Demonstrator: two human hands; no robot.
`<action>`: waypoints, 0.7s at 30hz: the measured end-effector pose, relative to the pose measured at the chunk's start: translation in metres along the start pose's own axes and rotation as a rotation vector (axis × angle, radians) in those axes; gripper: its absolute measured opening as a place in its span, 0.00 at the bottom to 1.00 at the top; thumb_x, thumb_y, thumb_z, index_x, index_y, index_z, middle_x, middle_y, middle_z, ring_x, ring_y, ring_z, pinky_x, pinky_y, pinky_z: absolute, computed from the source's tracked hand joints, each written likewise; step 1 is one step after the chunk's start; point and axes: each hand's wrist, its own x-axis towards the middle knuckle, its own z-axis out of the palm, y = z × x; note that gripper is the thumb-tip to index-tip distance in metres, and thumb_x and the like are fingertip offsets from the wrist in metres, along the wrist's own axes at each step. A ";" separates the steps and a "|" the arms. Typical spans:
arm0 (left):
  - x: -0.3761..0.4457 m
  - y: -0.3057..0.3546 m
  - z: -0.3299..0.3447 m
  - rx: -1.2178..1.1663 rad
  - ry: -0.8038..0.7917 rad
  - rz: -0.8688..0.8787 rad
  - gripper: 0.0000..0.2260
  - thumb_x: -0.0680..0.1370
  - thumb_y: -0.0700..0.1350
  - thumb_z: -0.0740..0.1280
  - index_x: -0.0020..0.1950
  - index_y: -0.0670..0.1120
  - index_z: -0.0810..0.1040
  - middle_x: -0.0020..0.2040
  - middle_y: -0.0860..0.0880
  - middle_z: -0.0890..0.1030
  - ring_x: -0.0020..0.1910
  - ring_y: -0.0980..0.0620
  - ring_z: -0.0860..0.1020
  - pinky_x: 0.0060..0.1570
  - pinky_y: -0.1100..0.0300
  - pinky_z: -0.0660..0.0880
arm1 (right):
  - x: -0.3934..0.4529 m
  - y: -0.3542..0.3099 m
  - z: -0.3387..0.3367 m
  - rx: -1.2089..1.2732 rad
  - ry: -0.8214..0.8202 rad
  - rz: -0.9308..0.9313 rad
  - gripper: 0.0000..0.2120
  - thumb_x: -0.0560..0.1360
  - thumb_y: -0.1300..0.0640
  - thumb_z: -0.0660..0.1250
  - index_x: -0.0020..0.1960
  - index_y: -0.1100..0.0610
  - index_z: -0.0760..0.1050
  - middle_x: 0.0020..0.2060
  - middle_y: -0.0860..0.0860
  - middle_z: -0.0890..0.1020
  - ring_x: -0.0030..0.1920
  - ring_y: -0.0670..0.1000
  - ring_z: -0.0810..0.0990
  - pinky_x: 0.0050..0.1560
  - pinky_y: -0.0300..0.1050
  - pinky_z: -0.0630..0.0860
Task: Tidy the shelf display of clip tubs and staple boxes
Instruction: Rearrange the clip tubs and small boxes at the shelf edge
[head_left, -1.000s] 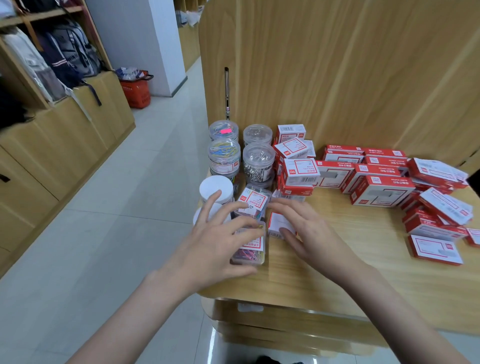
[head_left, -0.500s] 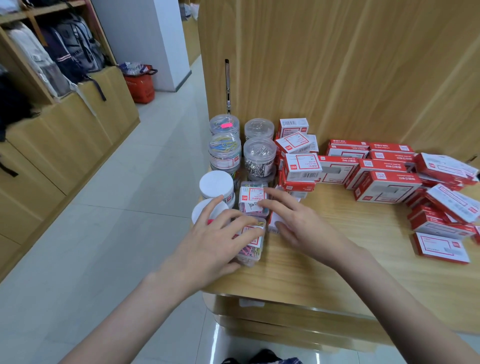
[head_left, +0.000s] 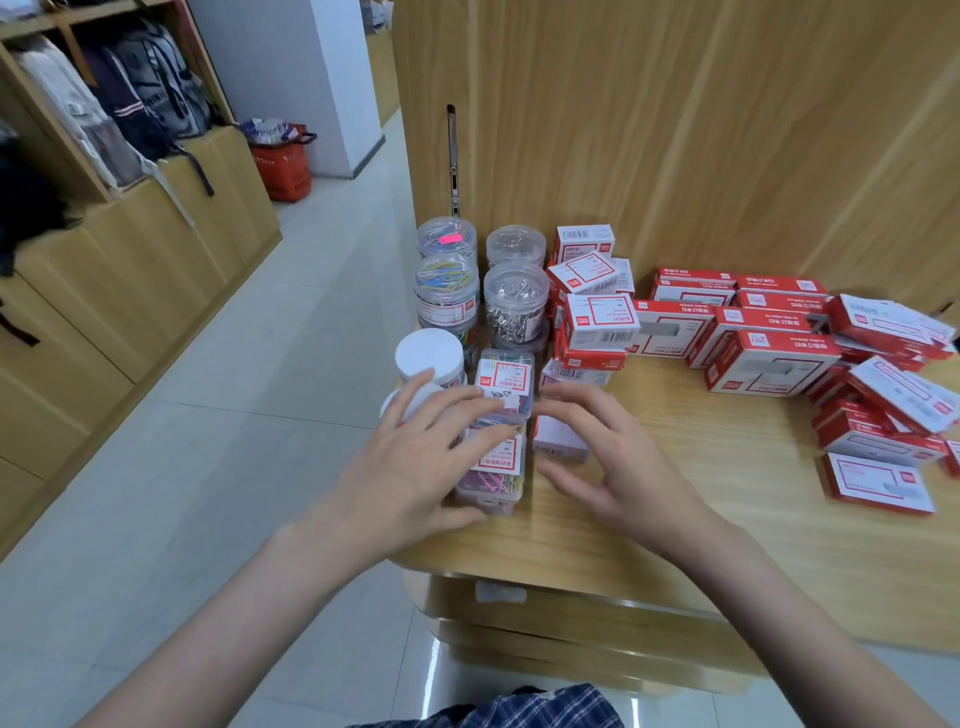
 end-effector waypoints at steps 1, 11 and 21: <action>-0.002 -0.004 -0.002 0.000 -0.004 -0.003 0.26 0.67 0.62 0.59 0.60 0.50 0.73 0.59 0.49 0.77 0.63 0.49 0.67 0.67 0.45 0.54 | -0.005 -0.004 0.000 -0.002 0.000 -0.017 0.23 0.73 0.46 0.63 0.63 0.58 0.72 0.59 0.55 0.73 0.60 0.49 0.70 0.63 0.35 0.63; -0.005 -0.013 0.002 -0.026 -0.003 0.028 0.19 0.66 0.53 0.72 0.53 0.50 0.73 0.51 0.52 0.79 0.62 0.49 0.69 0.67 0.45 0.54 | -0.010 -0.022 0.034 0.005 -0.039 0.007 0.22 0.69 0.47 0.60 0.61 0.52 0.63 0.61 0.52 0.62 0.56 0.55 0.73 0.57 0.51 0.74; 0.014 -0.036 -0.021 -0.276 0.124 -0.089 0.17 0.73 0.54 0.60 0.55 0.46 0.78 0.56 0.51 0.78 0.59 0.53 0.72 0.67 0.50 0.57 | 0.017 -0.013 -0.029 -0.025 0.153 0.035 0.21 0.71 0.46 0.65 0.56 0.59 0.74 0.56 0.54 0.73 0.58 0.50 0.71 0.60 0.35 0.64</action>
